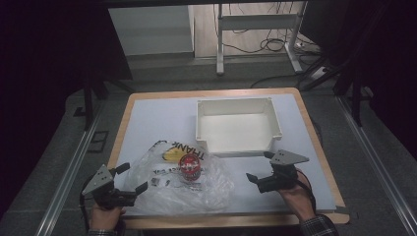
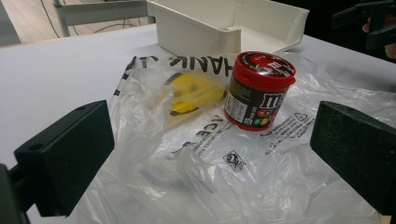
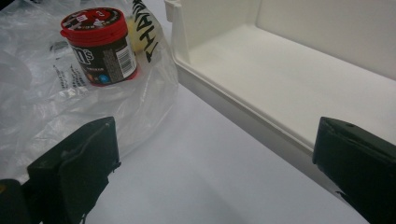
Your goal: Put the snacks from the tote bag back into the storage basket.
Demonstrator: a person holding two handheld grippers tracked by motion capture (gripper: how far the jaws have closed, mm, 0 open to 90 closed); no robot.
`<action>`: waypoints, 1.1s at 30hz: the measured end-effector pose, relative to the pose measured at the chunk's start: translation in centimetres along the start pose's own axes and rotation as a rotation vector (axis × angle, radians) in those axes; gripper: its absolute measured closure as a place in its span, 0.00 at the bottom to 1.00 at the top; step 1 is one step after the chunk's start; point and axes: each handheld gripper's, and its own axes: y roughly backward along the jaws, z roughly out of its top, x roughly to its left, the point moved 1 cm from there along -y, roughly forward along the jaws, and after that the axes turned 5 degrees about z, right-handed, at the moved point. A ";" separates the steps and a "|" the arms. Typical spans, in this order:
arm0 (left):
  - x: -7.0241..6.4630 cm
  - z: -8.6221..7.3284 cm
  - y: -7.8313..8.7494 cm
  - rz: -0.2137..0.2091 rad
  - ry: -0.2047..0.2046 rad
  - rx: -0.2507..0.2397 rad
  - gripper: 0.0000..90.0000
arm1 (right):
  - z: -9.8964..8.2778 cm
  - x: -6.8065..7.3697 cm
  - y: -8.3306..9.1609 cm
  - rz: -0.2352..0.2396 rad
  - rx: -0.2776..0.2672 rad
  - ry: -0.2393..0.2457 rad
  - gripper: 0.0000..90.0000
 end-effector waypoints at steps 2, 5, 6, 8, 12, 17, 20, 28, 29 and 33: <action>0.0 0.0 0.0 0.002 -0.004 -0.001 0.00 | 0.1 0.1 -0.1 0.006 0.000 0.000 0.01; 0.0 0.0 0.0 0.001 -0.004 -0.001 0.00 | 0.1 0.2 -0.3 0.012 0.003 -0.002 0.01; 0.0 0.1 0.0 0.000 -0.004 -0.003 0.00 | 0.2 0.3 -0.5 0.024 0.007 -0.005 0.01; 0.0 0.1 0.0 0.002 -0.006 0.000 0.00 | 0.2 0.3 -0.5 0.027 0.008 -0.004 0.01; -0.1 0.1 0.0 0.002 -0.008 0.001 0.01 | 0.4 0.6 -0.7 0.040 0.007 0.000 0.01; 0.0 0.1 -0.1 -0.004 -0.007 0.006 0.01 | 0.5 0.7 -1.1 0.047 0.012 0.005 0.01; 0.0 0.1 -0.1 -0.020 0.000 0.002 0.01 | 0.6 0.7 -1.2 0.053 0.012 0.006 0.01; -0.2 0.2 -0.2 -0.059 -0.025 0.004 0.01 | 0.7 1.0 -1.6 0.056 0.028 0.030 0.01; -0.2 0.2 -0.3 -0.058 -0.031 0.008 0.01 | 0.8 1.0 -1.6 0.057 0.029 0.032 0.01; -0.5 0.3 -0.5 -0.049 -0.063 0.028 0.01 | 1.0 1.1 -1.7 0.068 0.028 0.034 0.01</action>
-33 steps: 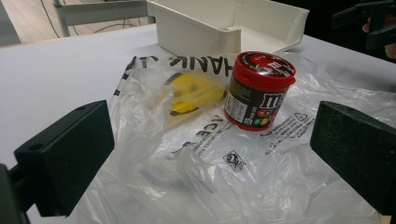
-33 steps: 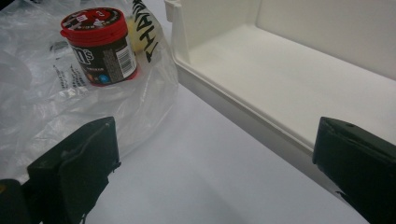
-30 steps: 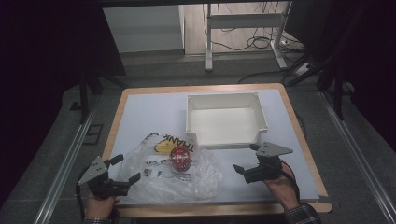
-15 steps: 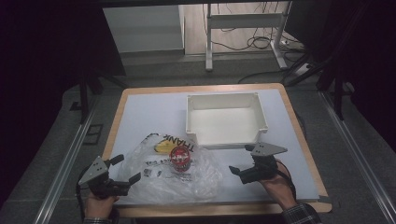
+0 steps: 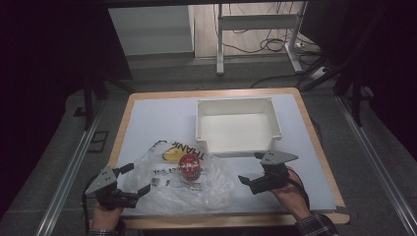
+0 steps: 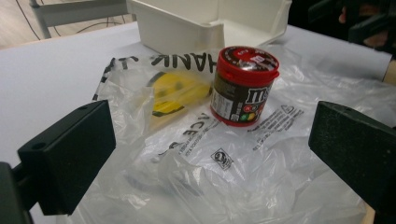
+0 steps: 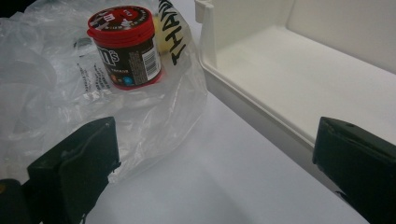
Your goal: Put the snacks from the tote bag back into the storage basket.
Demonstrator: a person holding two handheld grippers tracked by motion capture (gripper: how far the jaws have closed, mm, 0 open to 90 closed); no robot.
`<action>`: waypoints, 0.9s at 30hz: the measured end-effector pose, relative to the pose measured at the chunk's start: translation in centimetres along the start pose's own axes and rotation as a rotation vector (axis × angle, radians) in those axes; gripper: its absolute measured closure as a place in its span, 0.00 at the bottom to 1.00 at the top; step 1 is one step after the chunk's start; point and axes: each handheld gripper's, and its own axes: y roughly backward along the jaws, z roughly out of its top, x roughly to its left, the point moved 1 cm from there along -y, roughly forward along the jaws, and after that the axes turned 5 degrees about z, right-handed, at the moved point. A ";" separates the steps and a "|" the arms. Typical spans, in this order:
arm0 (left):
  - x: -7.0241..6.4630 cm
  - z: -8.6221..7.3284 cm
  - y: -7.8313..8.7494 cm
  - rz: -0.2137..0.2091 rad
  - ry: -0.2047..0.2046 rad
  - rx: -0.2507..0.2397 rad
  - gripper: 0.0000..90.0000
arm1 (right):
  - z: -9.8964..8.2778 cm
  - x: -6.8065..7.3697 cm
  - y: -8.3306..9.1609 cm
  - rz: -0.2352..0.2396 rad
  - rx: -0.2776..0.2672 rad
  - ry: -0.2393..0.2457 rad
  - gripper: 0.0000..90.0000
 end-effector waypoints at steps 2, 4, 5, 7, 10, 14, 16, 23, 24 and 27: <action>0.0 0.0 0.0 0.000 -0.004 0.004 0.01 | 0.1 0.0 0.0 0.005 -0.001 0.000 0.01; 0.0 0.0 0.0 0.010 -0.010 0.006 0.01 | 0.2 0.0 -0.1 0.016 0.000 -0.004 0.01; 0.0 0.0 0.1 0.010 -0.010 0.004 0.01 | 0.2 0.0 -0.1 0.018 0.000 -0.002 0.01; 0.0 0.0 0.1 0.015 -0.009 -0.002 0.01 | 0.3 0.0 -0.2 0.026 -0.002 -0.007 0.01; 0.0 0.0 0.2 0.016 -0.009 -0.005 0.01 | 0.4 0.0 -0.3 0.031 -0.007 -0.009 0.01; 0.0 0.0 0.1 0.018 -0.016 0.001 0.02 | 0.6 0.0 -0.6 0.038 -0.007 -0.008 0.01; 0.0 0.0 0.1 0.018 -0.018 0.007 0.02 | 0.6 0.0 -0.6 0.040 -0.009 -0.008 0.01; -0.1 0.0 -0.1 0.024 -0.027 0.020 0.02 | 1.0 0.2 -1.1 0.053 -0.004 0.012 0.01; -0.1 0.0 -0.1 0.025 -0.027 0.022 0.02 | 1.0 0.3 -1.3 0.055 0.002 0.013 0.01; -0.2 0.0 -0.1 0.024 -0.028 0.026 0.02 | 1.1 0.3 -1.4 0.064 0.006 0.013 0.01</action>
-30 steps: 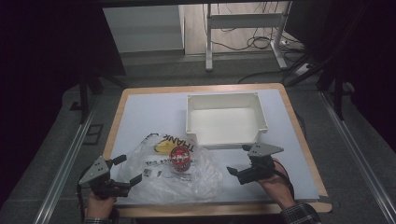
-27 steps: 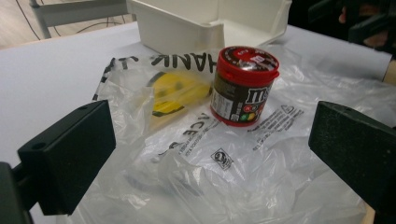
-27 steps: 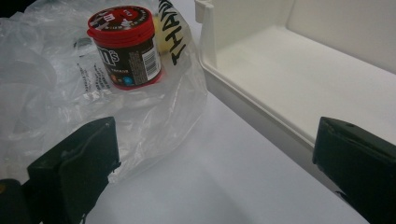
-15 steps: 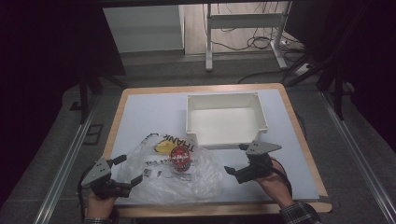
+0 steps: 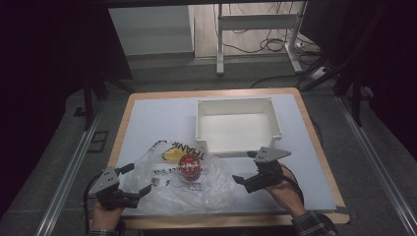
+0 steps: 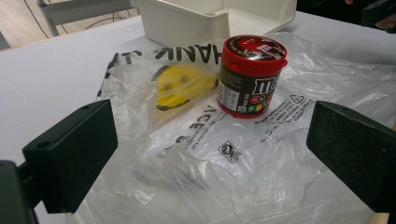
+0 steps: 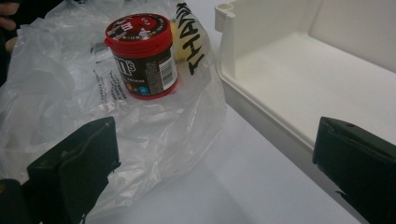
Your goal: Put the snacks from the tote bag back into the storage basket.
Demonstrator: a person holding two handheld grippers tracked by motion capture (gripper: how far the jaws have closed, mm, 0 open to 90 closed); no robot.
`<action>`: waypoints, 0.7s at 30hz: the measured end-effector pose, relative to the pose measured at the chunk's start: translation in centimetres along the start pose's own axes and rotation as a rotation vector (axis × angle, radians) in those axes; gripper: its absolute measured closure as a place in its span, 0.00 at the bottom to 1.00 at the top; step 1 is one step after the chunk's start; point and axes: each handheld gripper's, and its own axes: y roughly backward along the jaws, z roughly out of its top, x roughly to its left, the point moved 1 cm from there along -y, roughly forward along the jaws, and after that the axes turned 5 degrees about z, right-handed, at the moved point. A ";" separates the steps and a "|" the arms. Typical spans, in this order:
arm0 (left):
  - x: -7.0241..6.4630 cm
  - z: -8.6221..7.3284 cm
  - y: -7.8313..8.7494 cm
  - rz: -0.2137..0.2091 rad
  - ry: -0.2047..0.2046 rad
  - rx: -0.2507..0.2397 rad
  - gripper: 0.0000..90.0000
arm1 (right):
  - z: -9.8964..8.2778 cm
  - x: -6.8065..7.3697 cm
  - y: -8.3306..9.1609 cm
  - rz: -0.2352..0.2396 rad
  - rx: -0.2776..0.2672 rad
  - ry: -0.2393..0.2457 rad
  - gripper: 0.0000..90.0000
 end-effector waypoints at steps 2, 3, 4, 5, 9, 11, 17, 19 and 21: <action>0.0 0.0 0.0 0.001 -0.003 0.004 0.02 | 0.1 0.0 -0.1 0.006 0.012 -0.011 0.01; 0.0 0.0 -0.1 0.001 -0.004 0.006 0.02 | 0.2 0.0 -0.2 0.009 0.015 -0.009 0.01; 0.0 0.0 -0.1 0.001 -0.004 0.007 0.02 | 0.2 0.0 -0.2 0.012 0.016 -0.008 0.01; 0.0 0.0 -0.1 0.001 -0.005 0.008 0.02 | 0.3 0.1 -0.3 0.013 0.018 -0.008 0.01; 0.0 0.0 -0.1 0.003 -0.007 0.008 0.02 | 0.7 0.2 -0.8 0.032 0.031 -0.011 0.01; -0.1 0.0 -0.1 0.001 -0.008 0.009 0.02 | 0.7 0.2 -0.9 0.035 0.033 -0.012 0.01; -0.1 0.0 -0.1 0.003 -0.009 0.009 0.02 | 1.0 0.5 -1.4 0.050 0.021 -0.003 0.01; -0.1 0.0 0.0 0.004 -0.009 0.008 0.02 | 1.1 0.5 -1.6 0.055 0.019 0.000 0.01; -0.1 0.0 0.0 0.004 -0.009 0.008 0.02 | 1.2 0.5 -1.7 0.056 0.018 0.002 0.01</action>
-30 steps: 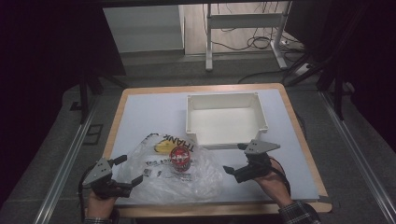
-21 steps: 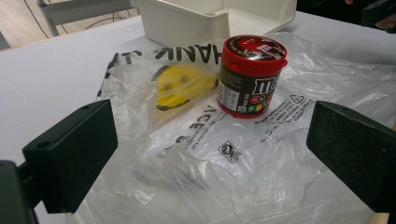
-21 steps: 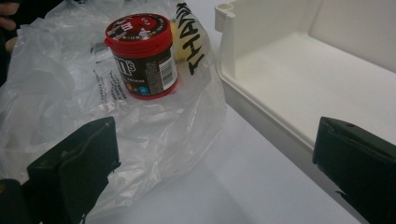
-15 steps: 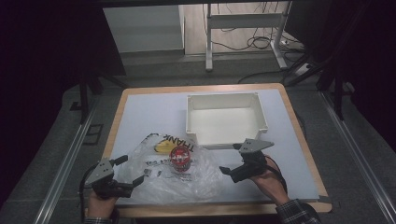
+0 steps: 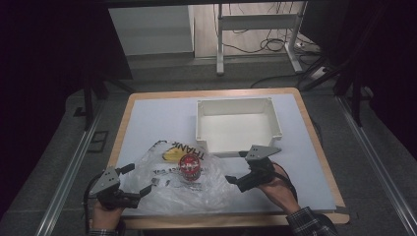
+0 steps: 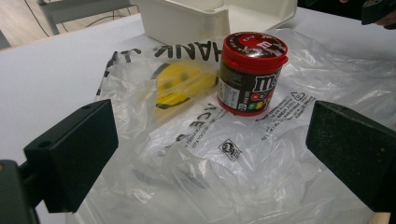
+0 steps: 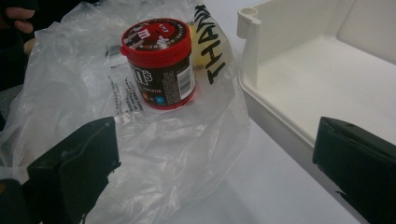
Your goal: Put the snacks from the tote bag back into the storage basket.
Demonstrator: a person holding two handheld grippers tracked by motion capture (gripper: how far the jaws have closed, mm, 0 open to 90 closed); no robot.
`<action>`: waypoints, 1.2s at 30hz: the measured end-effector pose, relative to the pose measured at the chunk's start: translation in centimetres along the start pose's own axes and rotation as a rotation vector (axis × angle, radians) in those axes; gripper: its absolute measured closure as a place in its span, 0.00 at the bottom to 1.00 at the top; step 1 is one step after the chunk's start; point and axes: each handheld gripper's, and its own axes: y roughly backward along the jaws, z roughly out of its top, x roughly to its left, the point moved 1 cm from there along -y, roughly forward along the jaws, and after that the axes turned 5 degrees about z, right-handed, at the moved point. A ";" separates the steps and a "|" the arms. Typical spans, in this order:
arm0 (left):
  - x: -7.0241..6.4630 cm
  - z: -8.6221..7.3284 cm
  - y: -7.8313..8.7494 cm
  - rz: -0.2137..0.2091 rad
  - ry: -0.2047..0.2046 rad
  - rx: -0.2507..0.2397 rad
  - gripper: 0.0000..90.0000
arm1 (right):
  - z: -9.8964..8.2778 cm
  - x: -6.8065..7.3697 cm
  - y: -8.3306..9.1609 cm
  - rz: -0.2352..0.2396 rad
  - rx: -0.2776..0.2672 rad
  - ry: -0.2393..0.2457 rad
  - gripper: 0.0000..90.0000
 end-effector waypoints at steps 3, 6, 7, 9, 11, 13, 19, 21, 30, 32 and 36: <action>0.0 0.0 0.0 0.000 0.000 -0.001 0.02 | 0.2 0.0 -0.2 0.006 0.000 -0.002 0.01; 0.0 0.0 0.0 0.000 -0.001 -0.002 0.03 | 0.4 0.1 -0.4 0.011 0.004 0.001 0.01; 0.0 0.0 0.0 0.000 -0.001 -0.002 0.03 | 0.5 0.1 -0.5 0.014 0.007 -0.001 0.01; 0.0 0.0 0.0 0.000 -0.002 -0.001 0.03 | 0.6 0.2 -0.8 0.022 0.015 0.000 0.01; 0.0 0.0 0.0 0.001 -0.003 0.000 0.03 | 0.7 0.2 -0.9 0.026 0.015 0.001 0.01; 0.0 0.0 0.0 0.000 -0.003 0.000 0.03 | 0.8 0.2 -1.1 0.029 0.025 0.002 0.01; -0.1 0.0 0.0 -0.001 -0.004 0.002 0.03 | 1.2 0.3 -2.0 0.041 0.041 0.009 0.01; -0.1 0.0 0.0 -0.001 -0.004 0.001 0.03 | 1.3 0.3 -2.2 0.042 0.046 0.011 0.01; -0.1 0.0 0.0 0.000 -0.005 0.000 0.03 | 1.9 0.4 -3.2 0.054 0.056 0.015 0.01; -0.1 0.0 0.0 0.000 -0.005 0.000 0.03 | 2.0 0.5 -3.4 0.057 0.065 0.019 0.01; -0.1 0.0 0.0 0.000 -0.005 0.000 0.03 | 2.2 0.7 -3.9 0.063 0.078 0.026 0.01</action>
